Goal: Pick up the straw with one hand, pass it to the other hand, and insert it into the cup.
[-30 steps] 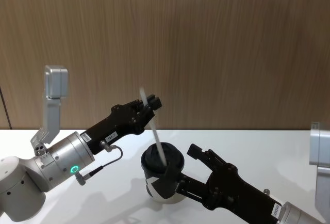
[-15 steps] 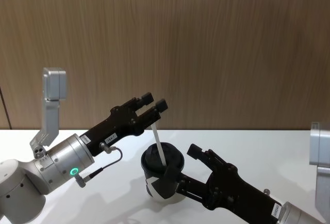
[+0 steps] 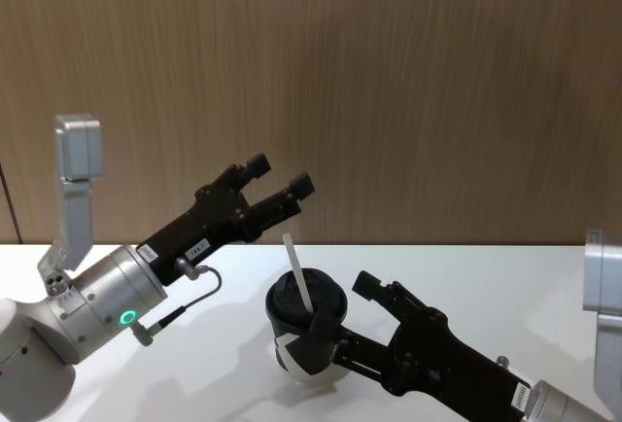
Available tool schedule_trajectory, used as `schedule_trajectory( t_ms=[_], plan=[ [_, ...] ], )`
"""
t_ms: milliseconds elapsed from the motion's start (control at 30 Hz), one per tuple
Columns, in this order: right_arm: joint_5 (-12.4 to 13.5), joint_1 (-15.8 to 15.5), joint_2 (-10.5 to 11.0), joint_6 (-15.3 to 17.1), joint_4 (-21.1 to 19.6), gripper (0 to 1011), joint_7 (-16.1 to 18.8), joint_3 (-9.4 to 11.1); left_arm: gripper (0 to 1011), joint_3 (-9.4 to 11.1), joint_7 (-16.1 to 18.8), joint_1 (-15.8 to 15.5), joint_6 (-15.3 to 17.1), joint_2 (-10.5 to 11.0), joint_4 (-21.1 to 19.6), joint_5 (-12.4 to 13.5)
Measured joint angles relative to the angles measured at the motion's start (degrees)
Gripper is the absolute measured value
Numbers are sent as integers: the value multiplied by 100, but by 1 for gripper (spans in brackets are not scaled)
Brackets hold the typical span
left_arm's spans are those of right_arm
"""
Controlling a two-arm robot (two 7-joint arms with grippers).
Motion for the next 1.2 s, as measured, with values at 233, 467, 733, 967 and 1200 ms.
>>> schedule_trajectory(
  t_ms=[233,467,733,967,1200],
  plan=[
    [0,0,0,0,0,1001,0,0,1003,-140,188,201,-82,90,-346,-10],
    [0,0,0,0,0,1001,0,0,1003,-242,318,351,-131,148,-560,-7],
    [0,0,0,0,0,1001,0,0,1003,-316,416,466,-170,191,-725,-4],
    [0,0,0,0,0,1001,0,0,1003,-348,459,519,-183,211,-799,-1],
    [0,0,0,0,0,1001,0,0,1002,-367,485,548,-194,222,-840,1]
  ],
)
